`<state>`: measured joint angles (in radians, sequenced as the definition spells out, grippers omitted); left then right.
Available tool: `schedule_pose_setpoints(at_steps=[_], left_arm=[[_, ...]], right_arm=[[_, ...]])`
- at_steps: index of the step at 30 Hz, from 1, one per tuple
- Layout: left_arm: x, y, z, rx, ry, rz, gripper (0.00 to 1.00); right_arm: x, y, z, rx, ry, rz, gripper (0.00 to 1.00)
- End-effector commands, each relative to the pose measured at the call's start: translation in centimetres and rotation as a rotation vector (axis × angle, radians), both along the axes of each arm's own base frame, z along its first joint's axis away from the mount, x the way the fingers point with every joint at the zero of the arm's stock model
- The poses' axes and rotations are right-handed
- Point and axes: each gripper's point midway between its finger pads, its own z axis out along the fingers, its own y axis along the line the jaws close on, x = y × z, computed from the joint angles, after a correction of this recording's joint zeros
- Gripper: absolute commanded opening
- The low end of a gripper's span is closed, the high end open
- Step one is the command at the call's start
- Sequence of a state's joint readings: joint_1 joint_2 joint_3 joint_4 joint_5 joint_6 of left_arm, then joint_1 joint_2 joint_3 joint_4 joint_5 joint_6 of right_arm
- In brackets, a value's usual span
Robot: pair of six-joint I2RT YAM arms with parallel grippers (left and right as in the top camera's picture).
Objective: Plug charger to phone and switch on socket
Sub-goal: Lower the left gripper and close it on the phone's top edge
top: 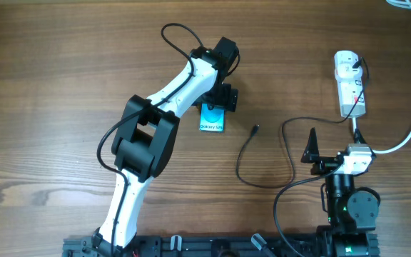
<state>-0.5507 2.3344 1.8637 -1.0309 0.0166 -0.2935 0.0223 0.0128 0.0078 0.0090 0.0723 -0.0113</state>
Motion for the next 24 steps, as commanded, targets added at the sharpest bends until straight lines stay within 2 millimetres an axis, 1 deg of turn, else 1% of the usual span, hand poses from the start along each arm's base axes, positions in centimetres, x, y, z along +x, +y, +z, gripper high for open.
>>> schedule_pose_setpoints(at_steps=[1, 13, 18, 24], left_arm=[[0.27, -0.40, -0.40, -0.026, 0.010, 0.057, 1.00], [-0.02, -0.31, -0.42, -0.018, 0.020, 0.051, 0.99], [-0.12, -0.31, -0.43, 0.043, -0.017, 0.033, 1.00], [-0.03, -0.37, -0.42, 0.043, -0.022, 0.040, 1.00]], right_arm=[[-0.04, -0.13, 0.16, 0.014, -0.011, -0.006, 1.00], [-0.04, -0.13, 0.16, 0.014, -0.011, -0.006, 1.00], [-0.04, -0.13, 0.16, 0.014, -0.011, -0.006, 0.99], [-0.04, -0.13, 0.16, 0.014, -0.011, -0.006, 1.00]])
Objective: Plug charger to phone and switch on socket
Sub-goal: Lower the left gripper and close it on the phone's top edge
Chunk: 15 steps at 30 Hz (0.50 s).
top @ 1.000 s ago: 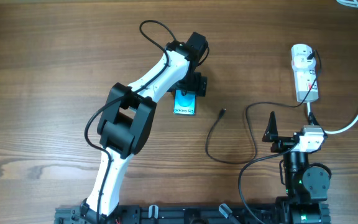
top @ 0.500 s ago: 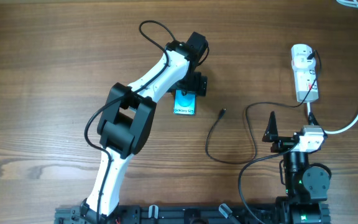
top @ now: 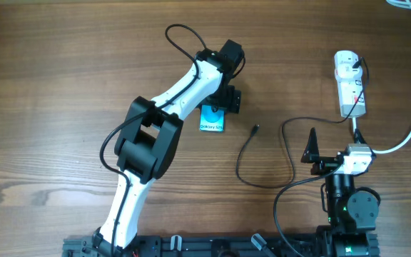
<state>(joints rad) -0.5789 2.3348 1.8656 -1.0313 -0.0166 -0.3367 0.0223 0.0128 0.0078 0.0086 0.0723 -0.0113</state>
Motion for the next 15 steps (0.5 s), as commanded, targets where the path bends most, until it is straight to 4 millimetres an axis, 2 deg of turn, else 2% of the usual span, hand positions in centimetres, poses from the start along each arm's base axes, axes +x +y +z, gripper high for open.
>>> schedule_pose_setpoints(at_steps=[1, 7, 15], left_arm=[[0.34, 0.28, -0.45, 0.018, -0.005, 0.023, 1.00], [0.55, 0.14, -0.44, 0.013, -0.014, 0.018, 1.00], [0.66, 0.31, -0.43, 0.022, -0.020, 0.019, 0.93]], right_arm=[[-0.04, -0.13, 0.17, 0.014, -0.011, -0.006, 1.00], [-0.04, -0.13, 0.17, 0.014, -0.011, -0.006, 1.00], [-0.04, -0.13, 0.17, 0.014, -0.011, -0.006, 1.00]])
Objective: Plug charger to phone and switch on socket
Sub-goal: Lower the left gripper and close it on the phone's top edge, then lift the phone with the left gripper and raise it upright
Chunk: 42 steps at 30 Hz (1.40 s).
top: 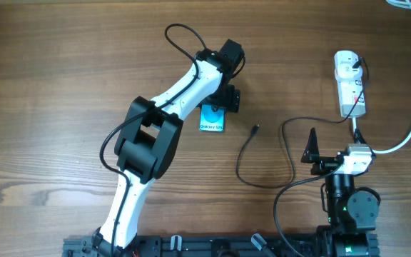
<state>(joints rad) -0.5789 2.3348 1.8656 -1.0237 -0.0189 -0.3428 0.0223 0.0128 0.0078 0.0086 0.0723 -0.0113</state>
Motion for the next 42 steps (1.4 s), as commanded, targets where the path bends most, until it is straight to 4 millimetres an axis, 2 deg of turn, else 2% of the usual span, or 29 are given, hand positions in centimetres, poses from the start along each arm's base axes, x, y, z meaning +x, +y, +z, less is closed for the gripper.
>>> schedule_pose_setpoints(at_steps=[1, 9, 19, 25, 26, 27, 28, 32, 35, 42], left_arm=[[0.48, 0.37, -0.44, 0.025, -0.013, 0.013, 0.91], [0.48, 0.38, -0.44, 0.025, -0.013, 0.013, 0.82], [0.46, 0.39, -0.43, 0.025, -0.012, 0.012, 0.78], [0.23, 0.54, -0.45, 0.032, -0.003, 0.008, 0.80], [0.12, 0.61, -0.45, 0.034, 0.002, 0.008, 0.81], [0.07, 0.64, -0.46, 0.036, 0.004, 0.008, 0.89], [0.02, 0.67, -0.46, 0.037, 0.006, 0.005, 0.91], [-0.18, 0.80, -0.47, 0.043, 0.014, 0.005, 0.92], [-0.22, 0.83, -0.47, 0.044, 0.016, 0.005, 0.85], [-0.25, 0.84, -0.47, 0.044, 0.017, 0.005, 0.77]], right_arm=[[-0.04, -0.13, 0.17, 0.014, -0.011, -0.006, 1.00], [-0.04, -0.13, 0.17, 0.014, -0.011, -0.006, 1.00], [-0.04, -0.13, 0.17, 0.014, -0.011, -0.006, 1.00], [-0.04, -0.13, 0.17, 0.014, -0.011, -0.006, 1.00], [-0.04, -0.13, 0.17, 0.014, -0.011, -0.006, 1.00], [-0.04, -0.13, 0.17, 0.014, -0.011, -0.006, 1.00], [-0.04, -0.13, 0.17, 0.014, -0.011, -0.006, 1.00], [-0.04, -0.13, 0.17, 0.014, -0.011, -0.006, 1.00], [-0.04, -0.13, 0.17, 0.014, -0.011, -0.006, 1.00], [-0.04, -0.14, 0.17, 0.014, -0.011, -0.006, 1.00]])
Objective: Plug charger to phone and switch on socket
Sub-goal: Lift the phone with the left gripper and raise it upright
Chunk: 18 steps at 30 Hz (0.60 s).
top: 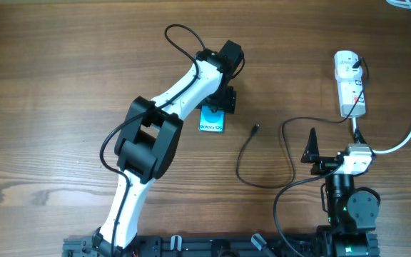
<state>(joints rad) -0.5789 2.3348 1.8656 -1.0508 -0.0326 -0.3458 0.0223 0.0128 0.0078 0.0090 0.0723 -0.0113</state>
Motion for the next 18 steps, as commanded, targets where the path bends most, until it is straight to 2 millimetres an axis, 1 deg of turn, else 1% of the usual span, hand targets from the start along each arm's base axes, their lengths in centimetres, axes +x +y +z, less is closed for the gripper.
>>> schedule_pose_setpoints(at_steps=[1, 6, 9, 10, 15, 16, 18], left_arm=[[0.2, 0.3, -0.4, 0.018, 0.002, 0.001, 0.75], [0.1, 0.4, -0.3, 0.016, 0.008, 0.008, 0.70], [0.1, 0.6, 0.4, -0.011, 0.018, 0.025, 0.70], [0.2, 0.6, 0.9, -0.037, 0.021, 0.033, 0.70], [1.1, 0.7, 4.9, -0.224, 0.034, 0.089, 0.70], [1.1, 0.6, 6.0, -0.285, 0.050, 0.102, 0.70], [0.9, 0.2, 7.4, -0.403, 0.099, 0.122, 0.71]], right_arm=[[0.0, -0.1, 0.2, 0.014, -0.011, -0.006, 1.00], [0.0, -0.1, 0.2, 0.014, -0.011, -0.006, 1.00], [0.0, -0.1, 0.2, 0.014, -0.011, -0.006, 1.00], [0.0, -0.1, 0.2, 0.014, -0.011, -0.006, 1.00], [0.0, -0.1, 0.2, 0.014, -0.011, -0.006, 1.00], [0.0, -0.1, 0.2, 0.014, -0.011, -0.006, 1.00], [0.0, -0.1, 0.2, 0.014, -0.011, -0.006, 1.00]])
